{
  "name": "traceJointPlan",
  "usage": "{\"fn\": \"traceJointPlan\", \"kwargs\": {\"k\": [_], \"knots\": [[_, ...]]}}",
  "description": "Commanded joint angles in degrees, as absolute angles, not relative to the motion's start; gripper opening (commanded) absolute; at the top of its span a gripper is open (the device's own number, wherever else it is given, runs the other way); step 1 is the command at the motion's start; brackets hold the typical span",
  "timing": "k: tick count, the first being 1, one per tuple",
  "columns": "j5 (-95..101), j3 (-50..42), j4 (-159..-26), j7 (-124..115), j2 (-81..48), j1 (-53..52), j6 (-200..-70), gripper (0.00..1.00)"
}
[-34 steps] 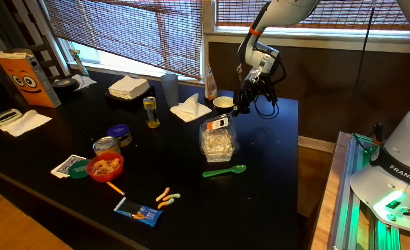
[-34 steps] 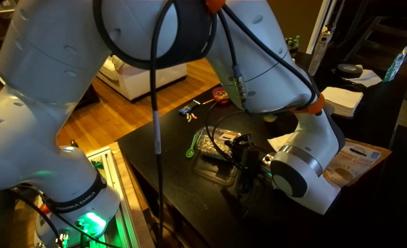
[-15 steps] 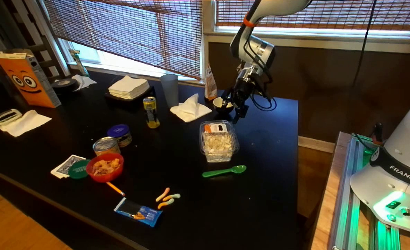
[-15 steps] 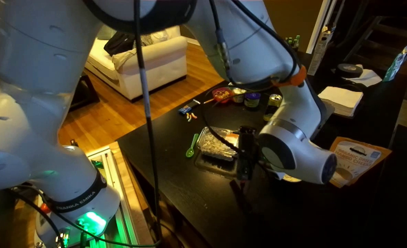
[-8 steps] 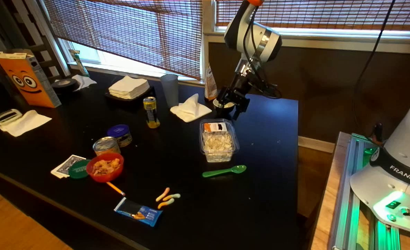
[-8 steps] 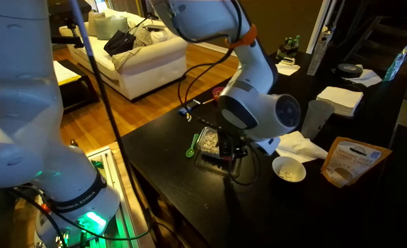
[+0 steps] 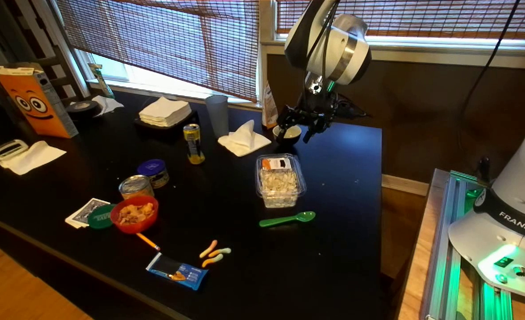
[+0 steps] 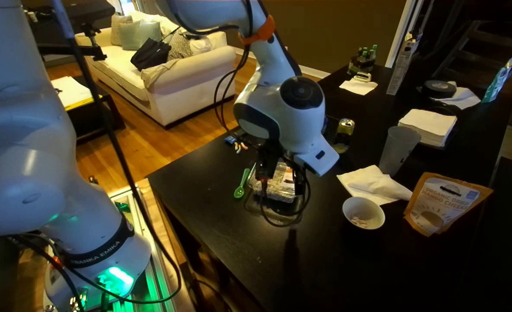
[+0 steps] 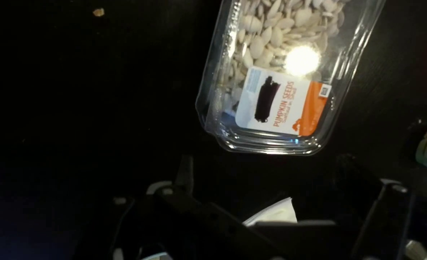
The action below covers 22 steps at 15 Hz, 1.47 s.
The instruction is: Put the transparent lid on the transparent bowl
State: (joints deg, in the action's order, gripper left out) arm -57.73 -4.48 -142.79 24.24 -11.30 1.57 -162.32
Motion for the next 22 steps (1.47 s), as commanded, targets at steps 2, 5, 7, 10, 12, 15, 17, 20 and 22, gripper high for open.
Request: {"fn": "traceJointPlan", "kwargs": {"k": [2,5,7,10,12,15,17,20,22], "knots": [[-59.81,-1.54,-144.21,14.97,-9.86,-3.24,-168.30,1.00],[-58.67,-1.58,-143.10,15.65,-11.30,-3.14,-167.63,1.00],[-58.67,-1.52,-143.10,15.22,-11.30,-3.31,-167.70,1.00],[-56.12,-1.87,-142.71,12.49,-13.51,-4.58,-169.28,1.00],[-53.56,-2.47,-142.68,8.60,-15.09,-6.29,-170.86,1.00],[-50.37,-3.73,-142.41,3.23,-17.03,-8.79,-172.66,1.00],[-46.28,-2.21,-142.82,-3.09,-17.91,-7.77,-175.07,1.00],[-42.72,-6.93,-142.32,-9.59,-19.24,-12.67,-175.78,1.00],[-40.04,-9.99,-141.97,-13.44,-19.61,-15.23,-174.89,1.00]]}}
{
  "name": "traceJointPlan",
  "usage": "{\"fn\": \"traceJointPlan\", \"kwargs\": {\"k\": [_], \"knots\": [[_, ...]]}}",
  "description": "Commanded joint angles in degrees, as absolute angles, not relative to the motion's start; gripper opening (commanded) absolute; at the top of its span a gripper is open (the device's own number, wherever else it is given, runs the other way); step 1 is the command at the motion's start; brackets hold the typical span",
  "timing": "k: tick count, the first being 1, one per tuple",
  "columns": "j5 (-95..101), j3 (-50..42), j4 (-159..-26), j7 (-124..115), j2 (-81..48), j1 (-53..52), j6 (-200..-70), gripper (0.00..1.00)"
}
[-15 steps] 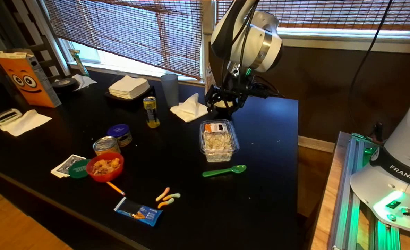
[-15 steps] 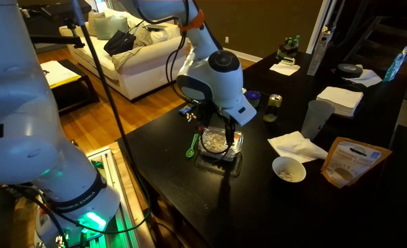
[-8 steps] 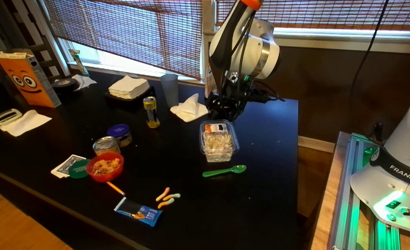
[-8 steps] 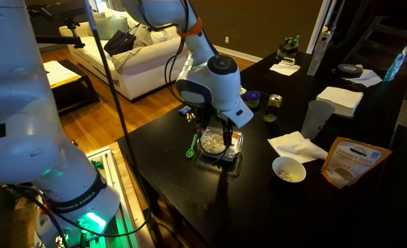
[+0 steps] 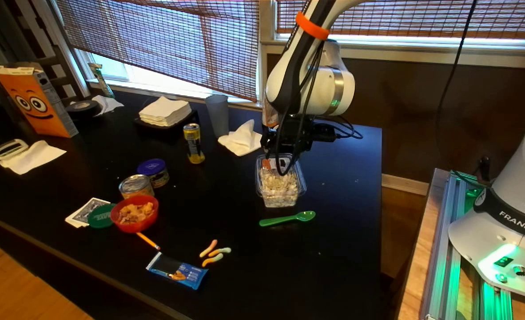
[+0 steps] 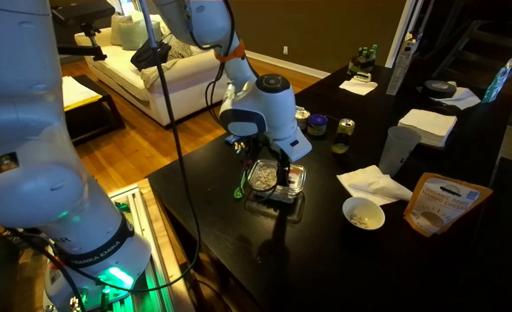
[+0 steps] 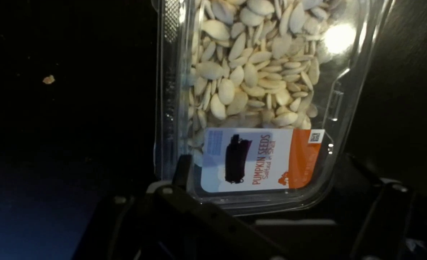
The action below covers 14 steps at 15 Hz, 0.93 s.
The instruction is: Put the transparent lid on the transparent bowl
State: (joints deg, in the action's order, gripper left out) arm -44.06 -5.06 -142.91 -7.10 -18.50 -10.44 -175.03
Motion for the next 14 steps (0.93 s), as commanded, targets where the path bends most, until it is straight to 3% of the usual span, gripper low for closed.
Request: {"fn": "traceJointPlan", "kwargs": {"k": [1,11,14], "knots": [[-38.50,-12.46,-141.62,-15.70,-20.17,-17.41,-174.51,1.00],[-27.94,-27.25,-134.76,-27.26,-23.75,-31.58,-163.14,1.00],[-18.77,-22.97,-133.67,-34.51,-23.22,-26.12,-162.21,1.00]]}}
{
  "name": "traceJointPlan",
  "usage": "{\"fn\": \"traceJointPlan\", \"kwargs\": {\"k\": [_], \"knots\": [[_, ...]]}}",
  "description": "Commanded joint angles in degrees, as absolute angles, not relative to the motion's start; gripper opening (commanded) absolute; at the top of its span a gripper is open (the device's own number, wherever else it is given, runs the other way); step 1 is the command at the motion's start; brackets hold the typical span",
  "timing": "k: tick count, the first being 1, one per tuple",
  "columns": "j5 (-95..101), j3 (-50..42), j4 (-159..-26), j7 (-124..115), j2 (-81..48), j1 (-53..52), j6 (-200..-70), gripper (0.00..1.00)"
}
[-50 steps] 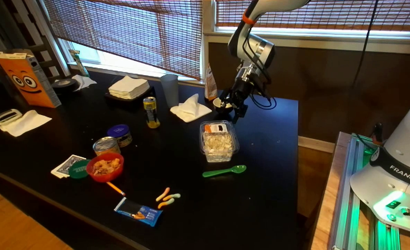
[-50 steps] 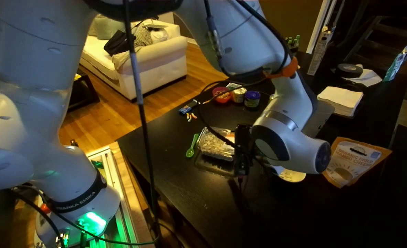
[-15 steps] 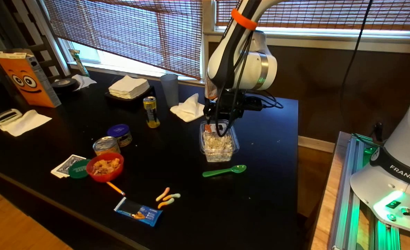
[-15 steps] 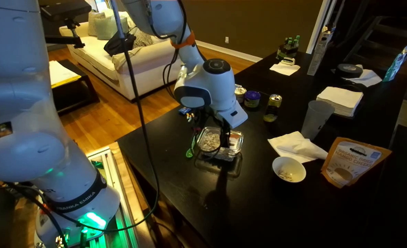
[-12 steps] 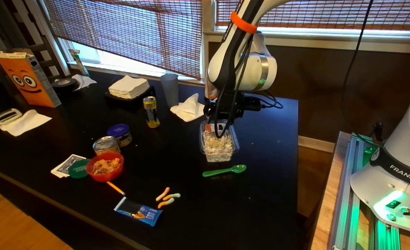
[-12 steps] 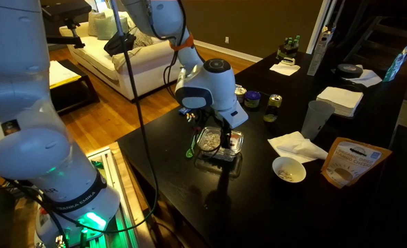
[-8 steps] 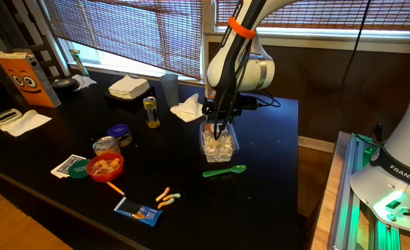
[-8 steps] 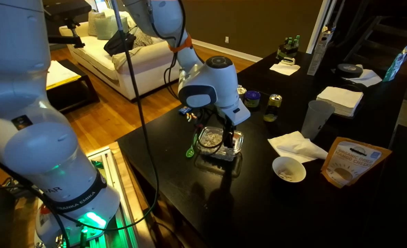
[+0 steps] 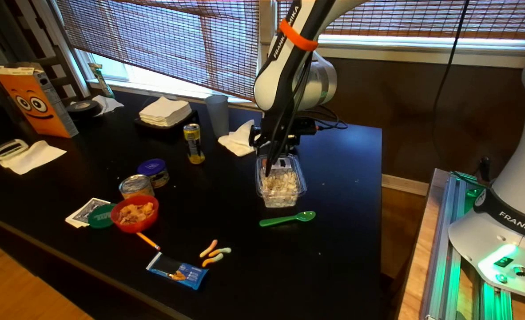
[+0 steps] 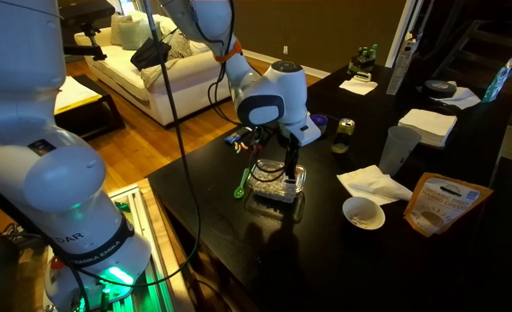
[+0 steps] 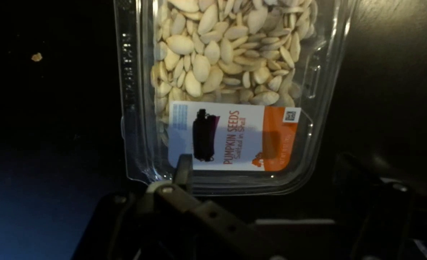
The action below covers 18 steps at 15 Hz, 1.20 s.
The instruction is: Put the transparent lid on the transparent bowl
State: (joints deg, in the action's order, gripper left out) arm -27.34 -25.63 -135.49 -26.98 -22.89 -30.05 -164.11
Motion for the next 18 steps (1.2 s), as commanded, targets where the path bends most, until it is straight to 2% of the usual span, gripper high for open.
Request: {"fn": "traceJointPlan", "kwargs": {"k": [1,8,18], "knots": [[-16.65,-22.25,-132.75,-36.76,-23.62,-25.33,-161.46,1.00],[-9.41,-17.12,-131.35,-43.99,-23.24,-18.74,-158.03,1.00],[-10.01,-11.74,-130.73,-43.14,-24.03,-11.96,-155.74,1.00]]}}
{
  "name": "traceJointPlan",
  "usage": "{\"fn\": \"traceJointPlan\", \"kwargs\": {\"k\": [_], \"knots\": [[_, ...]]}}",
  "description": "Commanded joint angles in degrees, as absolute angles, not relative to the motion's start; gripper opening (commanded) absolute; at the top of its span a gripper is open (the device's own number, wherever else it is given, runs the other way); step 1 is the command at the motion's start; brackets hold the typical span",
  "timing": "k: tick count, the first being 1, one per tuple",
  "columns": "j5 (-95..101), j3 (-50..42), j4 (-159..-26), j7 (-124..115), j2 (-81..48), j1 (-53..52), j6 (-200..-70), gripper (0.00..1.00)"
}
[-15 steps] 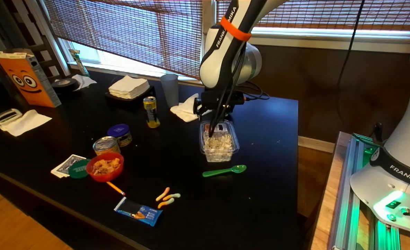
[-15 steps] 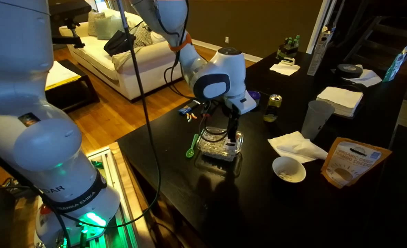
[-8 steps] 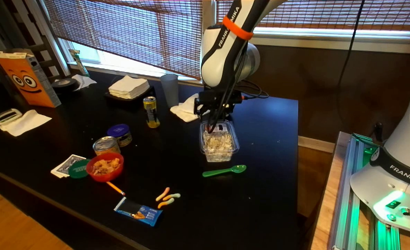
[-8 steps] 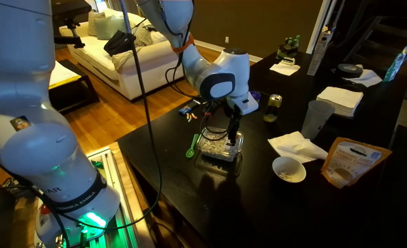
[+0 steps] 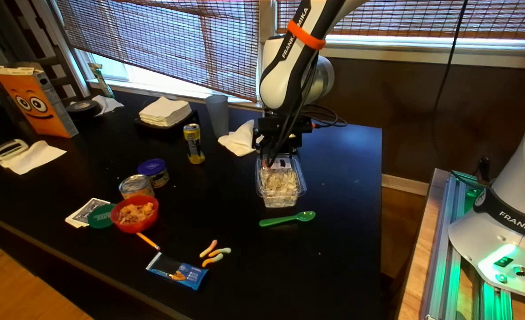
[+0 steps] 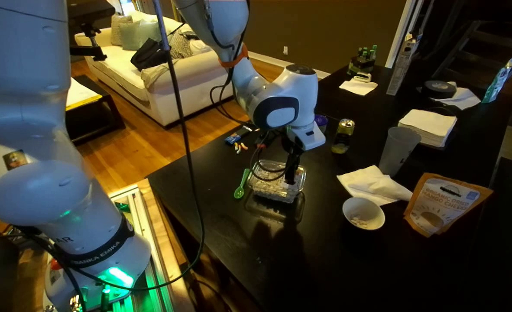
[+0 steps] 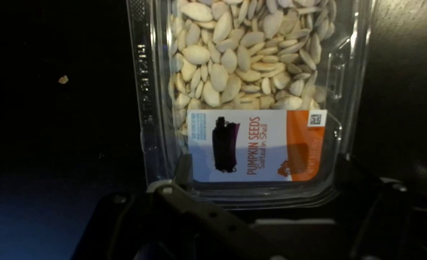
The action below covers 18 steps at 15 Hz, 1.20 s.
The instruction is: Put the transparent lid on the transparent bowl
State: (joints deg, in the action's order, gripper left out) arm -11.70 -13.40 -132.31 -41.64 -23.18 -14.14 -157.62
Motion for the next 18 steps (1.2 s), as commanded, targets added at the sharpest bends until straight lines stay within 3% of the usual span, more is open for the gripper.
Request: {"fn": "traceJointPlan", "kwargs": {"k": [1,18], "knots": [[-10.07,-11.41,-130.47,-42.97,-24.33,-11.49,-155.50,1.00],[-11.42,-8.15,-126.83,-42.44,-28.03,-7.98,-150.92,1.00]]}}
